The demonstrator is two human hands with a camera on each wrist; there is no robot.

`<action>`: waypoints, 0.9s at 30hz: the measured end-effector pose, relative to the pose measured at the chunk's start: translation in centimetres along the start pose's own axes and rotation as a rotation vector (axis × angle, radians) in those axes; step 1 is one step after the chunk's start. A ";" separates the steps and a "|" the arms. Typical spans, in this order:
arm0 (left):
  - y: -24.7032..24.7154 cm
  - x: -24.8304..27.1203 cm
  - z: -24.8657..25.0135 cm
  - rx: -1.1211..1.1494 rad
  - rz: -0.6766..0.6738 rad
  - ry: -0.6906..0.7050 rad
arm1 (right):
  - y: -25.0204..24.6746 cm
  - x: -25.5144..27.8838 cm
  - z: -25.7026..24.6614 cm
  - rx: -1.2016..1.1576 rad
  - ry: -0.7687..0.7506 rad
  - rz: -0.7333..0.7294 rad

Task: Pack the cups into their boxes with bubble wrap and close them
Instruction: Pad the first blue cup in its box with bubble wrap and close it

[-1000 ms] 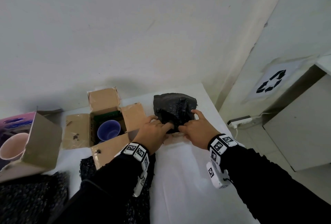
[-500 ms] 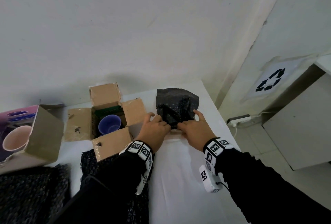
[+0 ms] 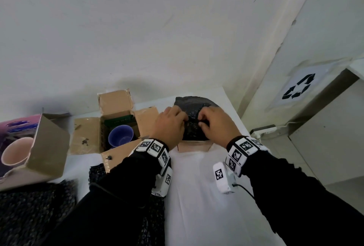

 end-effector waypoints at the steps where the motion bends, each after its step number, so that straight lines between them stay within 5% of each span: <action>1: 0.2 -0.4 -0.4 0.001 0.014 0.003 | -0.4 -0.6 0.4 -0.031 0.029 0.098; 3: 1.1 -1.0 -0.9 -0.020 -0.079 -0.019 | -0.2 -1.6 1.2 -0.029 0.092 0.207; 6: 2.4 -1.2 -1.4 -0.164 -0.199 -0.016 | 1.8 -2.8 2.3 0.025 0.170 0.088; 11: 3.5 -0.9 -2.1 -0.300 -0.192 0.030 | 3.6 -2.7 1.4 0.274 -0.036 0.104; 15: 3.6 -1.0 -1.9 -0.207 -0.060 0.098 | 4.9 -2.7 0.9 0.367 -0.153 0.062; 27: 4.5 -2.2 -1.5 -0.353 -0.201 0.031 | 5.2 -4.3 0.6 0.536 -0.099 -0.153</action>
Point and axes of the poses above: each hand's wrist, its own x-axis away from the middle knuckle, its own y-axis out of the palm, z = x × y, the point moved 5 cm from there along -x, towards the middle knuckle, and after that the axes turned 3 degrees about z, right-handed, at the moved point
